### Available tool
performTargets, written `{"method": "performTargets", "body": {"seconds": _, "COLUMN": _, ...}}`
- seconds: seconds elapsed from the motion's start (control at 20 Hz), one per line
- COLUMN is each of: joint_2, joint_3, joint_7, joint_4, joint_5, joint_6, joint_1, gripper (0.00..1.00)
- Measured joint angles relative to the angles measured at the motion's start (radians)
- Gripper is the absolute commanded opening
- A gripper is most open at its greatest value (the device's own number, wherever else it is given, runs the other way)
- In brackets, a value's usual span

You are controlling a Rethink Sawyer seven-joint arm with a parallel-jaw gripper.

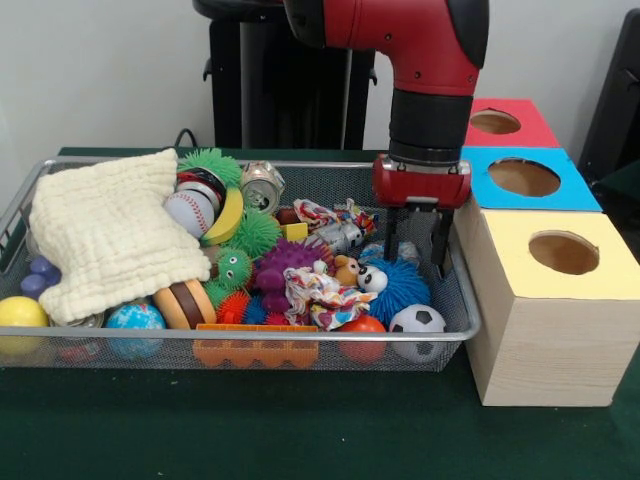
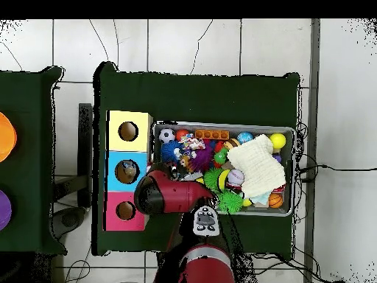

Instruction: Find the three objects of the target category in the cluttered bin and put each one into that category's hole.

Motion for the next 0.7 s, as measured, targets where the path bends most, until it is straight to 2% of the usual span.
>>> {"method": "performTargets", "body": {"seconds": 0.7, "joint_2": 0.017, "joint_3": -0.003, "joint_7": 0.001, "joint_4": -0.026, "joint_5": 0.005, "joint_6": -0.006, "joint_1": 0.001, "gripper": 1.00}}
